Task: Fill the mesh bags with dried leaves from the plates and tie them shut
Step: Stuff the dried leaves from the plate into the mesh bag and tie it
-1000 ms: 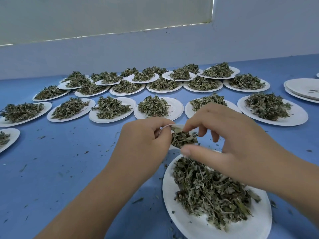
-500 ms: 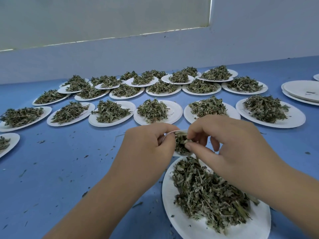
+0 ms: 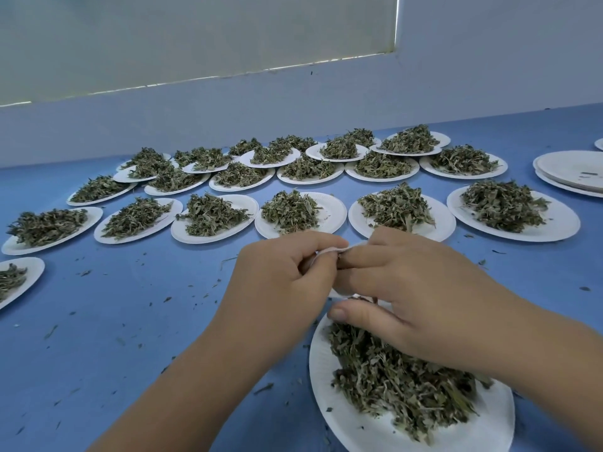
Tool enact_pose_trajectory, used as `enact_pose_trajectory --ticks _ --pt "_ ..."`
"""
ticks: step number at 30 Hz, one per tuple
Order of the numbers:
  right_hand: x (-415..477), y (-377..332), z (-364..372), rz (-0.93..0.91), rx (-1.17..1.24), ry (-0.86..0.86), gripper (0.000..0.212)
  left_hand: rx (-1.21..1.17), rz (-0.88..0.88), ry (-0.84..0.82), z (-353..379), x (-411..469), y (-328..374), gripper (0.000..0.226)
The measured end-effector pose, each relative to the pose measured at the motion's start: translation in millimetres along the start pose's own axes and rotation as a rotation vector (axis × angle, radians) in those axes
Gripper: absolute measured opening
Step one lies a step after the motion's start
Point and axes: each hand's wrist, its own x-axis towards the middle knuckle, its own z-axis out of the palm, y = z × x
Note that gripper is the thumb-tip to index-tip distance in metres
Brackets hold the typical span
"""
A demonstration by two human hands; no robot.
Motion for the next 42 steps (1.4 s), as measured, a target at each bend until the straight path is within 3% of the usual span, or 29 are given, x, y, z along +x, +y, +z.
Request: enact_pose_trajectory --ticks 5,8,12,16,19,27,33,42 --pt "-9 4 -10 0.130 0.462 0.278 0.020 0.034 -0.003 0.064 -8 3 -3 0.029" --pt "-13 6 -22 0.186 0.494 0.223 0.013 0.069 -0.019 0.094 -12 5 -5 0.028" --pt "-22 -5 -25 0.209 0.220 -0.048 0.036 0.089 0.001 0.117 -15 4 -5 0.031" --pt "-28 -22 -18 0.210 0.035 -0.137 0.068 0.140 0.025 0.157 -16 3 -2 0.035" --pt "-29 -24 -15 0.229 -0.021 -0.260 0.076 0.140 0.016 0.167 -16 3 -3 0.034" --pt "-24 -37 -8 0.243 -0.103 -0.340 0.055 0.138 0.029 0.152 -14 3 -4 0.036" --pt "-23 -38 -5 0.269 -0.048 -0.333 0.025 0.134 0.016 0.135 -12 3 -5 0.041" --pt "-25 -26 -7 0.237 0.095 -0.227 0.012 0.153 0.009 0.123 -12 3 -8 0.035"
